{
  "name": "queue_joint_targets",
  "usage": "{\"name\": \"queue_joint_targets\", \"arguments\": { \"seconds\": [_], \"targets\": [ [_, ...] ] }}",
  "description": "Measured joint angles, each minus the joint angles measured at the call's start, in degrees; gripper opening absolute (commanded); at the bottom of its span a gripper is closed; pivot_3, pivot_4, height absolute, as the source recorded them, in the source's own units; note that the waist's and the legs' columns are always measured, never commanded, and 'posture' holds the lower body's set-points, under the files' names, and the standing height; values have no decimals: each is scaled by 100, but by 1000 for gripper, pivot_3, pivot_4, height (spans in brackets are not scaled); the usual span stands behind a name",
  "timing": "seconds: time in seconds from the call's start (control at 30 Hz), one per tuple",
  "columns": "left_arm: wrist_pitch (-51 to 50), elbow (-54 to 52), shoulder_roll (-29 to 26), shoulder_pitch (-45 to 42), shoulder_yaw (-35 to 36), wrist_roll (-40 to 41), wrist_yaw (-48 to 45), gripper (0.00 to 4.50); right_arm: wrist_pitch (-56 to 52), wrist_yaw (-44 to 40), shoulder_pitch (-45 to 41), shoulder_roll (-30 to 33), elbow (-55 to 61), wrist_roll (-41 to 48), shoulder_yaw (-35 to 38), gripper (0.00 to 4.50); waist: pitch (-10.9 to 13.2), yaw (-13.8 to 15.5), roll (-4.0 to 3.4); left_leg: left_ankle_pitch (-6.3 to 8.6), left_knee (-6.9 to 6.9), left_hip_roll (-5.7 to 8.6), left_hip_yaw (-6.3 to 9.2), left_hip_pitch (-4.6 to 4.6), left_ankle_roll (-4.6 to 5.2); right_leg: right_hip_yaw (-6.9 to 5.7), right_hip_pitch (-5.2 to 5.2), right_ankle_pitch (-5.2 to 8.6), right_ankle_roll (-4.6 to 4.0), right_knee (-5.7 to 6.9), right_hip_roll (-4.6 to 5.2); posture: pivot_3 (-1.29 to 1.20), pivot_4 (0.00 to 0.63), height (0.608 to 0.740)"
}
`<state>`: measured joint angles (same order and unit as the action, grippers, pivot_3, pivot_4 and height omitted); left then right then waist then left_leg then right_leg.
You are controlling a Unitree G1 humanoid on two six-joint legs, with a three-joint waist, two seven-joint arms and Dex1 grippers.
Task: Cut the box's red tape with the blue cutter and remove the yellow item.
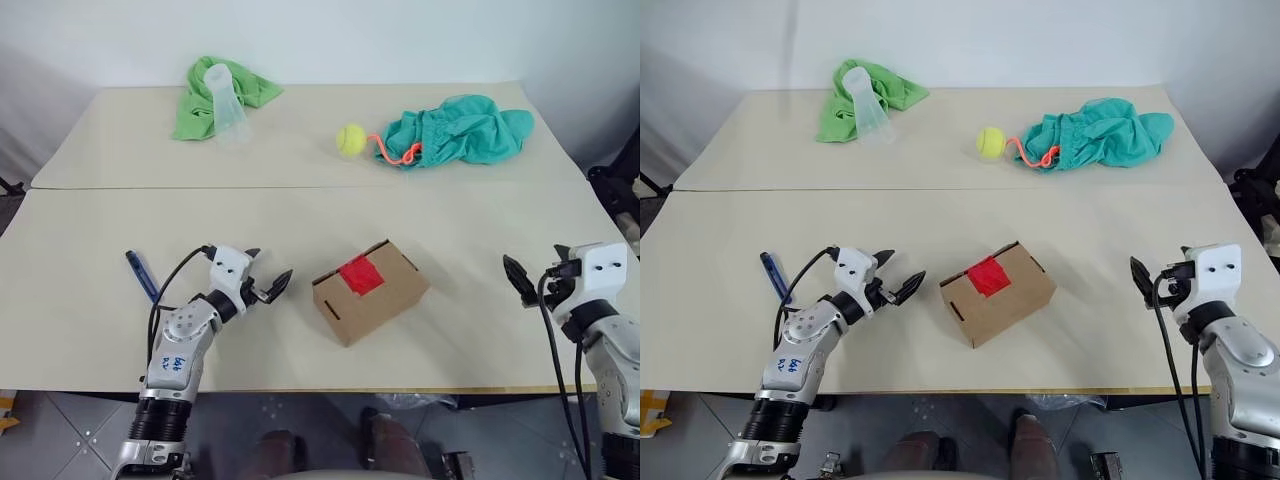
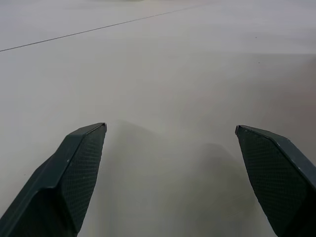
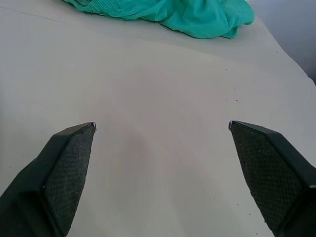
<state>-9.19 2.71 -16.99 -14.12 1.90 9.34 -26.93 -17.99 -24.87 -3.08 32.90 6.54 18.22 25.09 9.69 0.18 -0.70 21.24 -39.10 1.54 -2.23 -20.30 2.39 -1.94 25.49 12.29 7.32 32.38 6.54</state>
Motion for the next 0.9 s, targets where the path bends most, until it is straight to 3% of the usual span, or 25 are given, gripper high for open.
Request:
{"name": "queue_joint_targets", "arguments": {
  "seconds": [0.2,0.4,0.5,0.83,0.87,0.9],
  "targets": [
    [-82,3,3,-120,-12,-13,9,4448,-351,106,113,-1,127,3,0,4500,0,19,0,-1,-1,0,1,0,-2,-1,0,0,0,3,0,0,150,740],
    [-276,199,-2,-367,-119,-89,-51,4448,-1281,307,571,44,1192,-5,-126,4500,0,83,-1,-2,-4,1,1,0,-3,-1,0,0,0,5,-1,0,150,740],
    [-286,266,24,-451,-197,-42,-230,3905,-1707,178,879,57,1759,232,-202,3952,1,109,2,-2,-5,0,2,-1,-3,-2,1,0,0,6,-3,0,150,740],
    [-789,714,1,-1087,-471,209,-1168,757,-3671,-11,841,356,3114,1291,-778,383,12,111,21,-2,-14,3,6,-3,-2,-5,-1,0,1,9,-3,0,150,740],
    [-791,719,-2,-1095,-474,209,-1184,757,-3704,-10,816,362,3116,1298,-802,383,12,110,21,-2,-14,3,6,-3,-2,-5,-1,0,1,9,-3,0,150,740],
    [-800,728,-3,-1162,-518,226,-1277,354,-3844,-8,722,406,3132,1371,-906,0,12,117,22,-2,-14,2,8,-3,-2,-7,-1,0,1,8,-4,0,150,740]
  ]
}}
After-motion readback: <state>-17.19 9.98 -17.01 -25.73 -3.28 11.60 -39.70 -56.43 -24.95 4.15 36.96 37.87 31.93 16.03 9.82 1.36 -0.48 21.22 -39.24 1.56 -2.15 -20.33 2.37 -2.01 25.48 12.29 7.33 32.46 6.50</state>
